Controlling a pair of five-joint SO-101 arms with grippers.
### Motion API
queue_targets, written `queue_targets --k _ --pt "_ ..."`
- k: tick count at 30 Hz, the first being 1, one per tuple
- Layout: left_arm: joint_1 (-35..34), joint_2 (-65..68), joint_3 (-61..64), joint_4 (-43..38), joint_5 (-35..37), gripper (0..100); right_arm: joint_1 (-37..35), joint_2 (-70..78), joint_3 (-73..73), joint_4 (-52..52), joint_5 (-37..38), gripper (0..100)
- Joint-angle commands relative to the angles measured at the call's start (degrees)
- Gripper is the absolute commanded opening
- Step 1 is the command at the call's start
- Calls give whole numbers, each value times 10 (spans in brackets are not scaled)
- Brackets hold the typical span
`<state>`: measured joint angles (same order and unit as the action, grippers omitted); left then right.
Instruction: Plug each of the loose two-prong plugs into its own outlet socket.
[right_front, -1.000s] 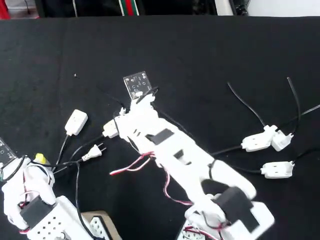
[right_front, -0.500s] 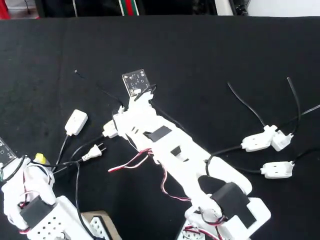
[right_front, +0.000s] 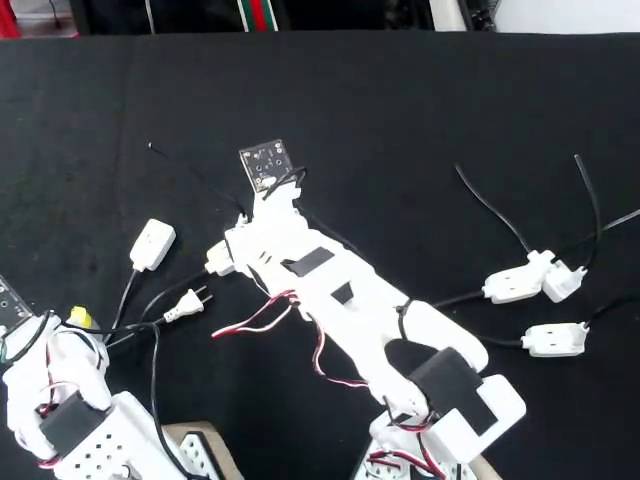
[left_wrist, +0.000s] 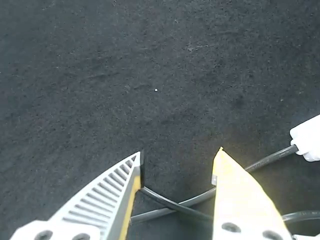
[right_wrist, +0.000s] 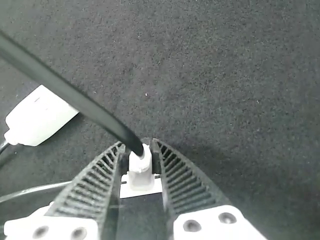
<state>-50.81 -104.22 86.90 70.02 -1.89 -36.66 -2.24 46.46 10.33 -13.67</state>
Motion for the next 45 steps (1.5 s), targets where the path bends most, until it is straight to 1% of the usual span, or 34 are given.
queue_targets --k 1,5,12,19,26,28,31,36,38,45 --pt "4 -3 -3 1 2 235 9 0 -26 -8 -3 11" --pt "4 -3 -3 1 2 235 10 0 -26 -8 -2 11" --pt "3 -3 -3 1 2 235 37 1 -27 3 -2 11" --pt "2 -3 -3 1 2 235 33 2 -29 13 -2 11" --pt "1 -3 -3 1 2 235 5 27 -30 16 -1 11" --pt "1 -3 -3 1 2 235 1 36 -37 21 16 11" --pt "1 -3 -3 1 2 235 -2 41 -56 56 24 11" --pt "1 -3 -3 1 2 235 -1 42 -87 151 25 11" --pt "2 -3 -3 1 2 235 1 38 -91 174 25 11" --pt "5 -3 -7 2 2 235 2 30 -92 174 26 11"
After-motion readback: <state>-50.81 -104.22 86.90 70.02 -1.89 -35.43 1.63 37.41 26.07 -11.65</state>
